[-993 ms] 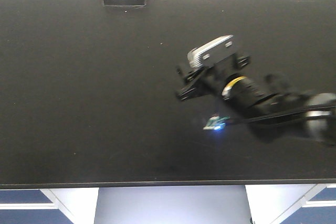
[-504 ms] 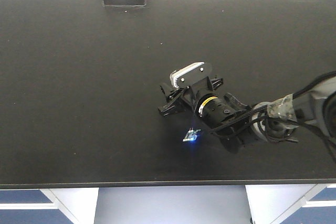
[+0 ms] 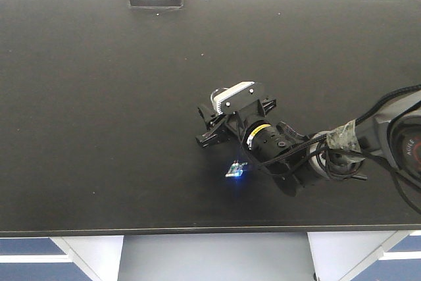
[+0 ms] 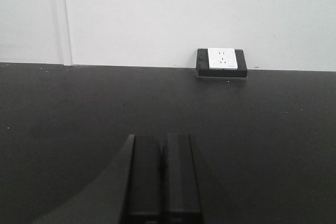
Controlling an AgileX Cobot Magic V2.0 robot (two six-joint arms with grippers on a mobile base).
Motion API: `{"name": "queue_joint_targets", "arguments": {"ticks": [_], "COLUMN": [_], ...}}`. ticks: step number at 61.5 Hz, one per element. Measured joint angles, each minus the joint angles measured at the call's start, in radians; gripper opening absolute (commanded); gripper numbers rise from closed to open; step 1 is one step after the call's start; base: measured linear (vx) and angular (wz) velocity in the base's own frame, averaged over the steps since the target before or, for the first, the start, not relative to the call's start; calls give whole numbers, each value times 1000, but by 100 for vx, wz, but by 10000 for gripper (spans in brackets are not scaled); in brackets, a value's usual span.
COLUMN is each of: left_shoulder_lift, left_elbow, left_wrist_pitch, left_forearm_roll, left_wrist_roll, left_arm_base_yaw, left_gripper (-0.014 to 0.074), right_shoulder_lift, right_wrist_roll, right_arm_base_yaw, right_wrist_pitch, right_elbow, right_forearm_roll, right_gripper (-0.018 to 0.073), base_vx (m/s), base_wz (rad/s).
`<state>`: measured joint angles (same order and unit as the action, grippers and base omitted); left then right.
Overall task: Grab beaker and place in storage area
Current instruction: 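Extend the right arm over the bench, lowering the held beaker, then set the beaker on the bench and open the right gripper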
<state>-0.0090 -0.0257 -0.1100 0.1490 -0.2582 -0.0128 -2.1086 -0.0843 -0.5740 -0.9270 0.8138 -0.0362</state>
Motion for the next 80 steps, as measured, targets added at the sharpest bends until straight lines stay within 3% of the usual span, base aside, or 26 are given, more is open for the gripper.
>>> {"name": "queue_joint_targets", "arguments": {"ticks": [40,55,63,73,80], "left_shoulder_lift": [0,0,0,0,0], "left_elbow": [0,0,0,0,0], "left_wrist_pitch": [0,0,0,0,0], "left_forearm_roll": [0,0,0,0,0], "left_wrist_roll": [-1,-1,-1,-1,-1], "left_arm_base_yaw": [0,0,0,0,0], "left_gripper": [-8,-8,-8,-8,-8], "right_shoulder_lift": [50,50,50,17,-24], "right_wrist_roll": [-1,-119,-128,-1,84], "right_arm_base_yaw": [0,4,56,175,238], "right_wrist_pitch": [54,60,60,50,20], "right_elbow": [0,0,0,0,0], "right_forearm_roll": [3,-81,-86,48,276], "right_gripper": [-1,-1,-1,-1,-1], "base_vx": [0,0,0,0,0], "base_wz": [0,0,0,0,0]}}
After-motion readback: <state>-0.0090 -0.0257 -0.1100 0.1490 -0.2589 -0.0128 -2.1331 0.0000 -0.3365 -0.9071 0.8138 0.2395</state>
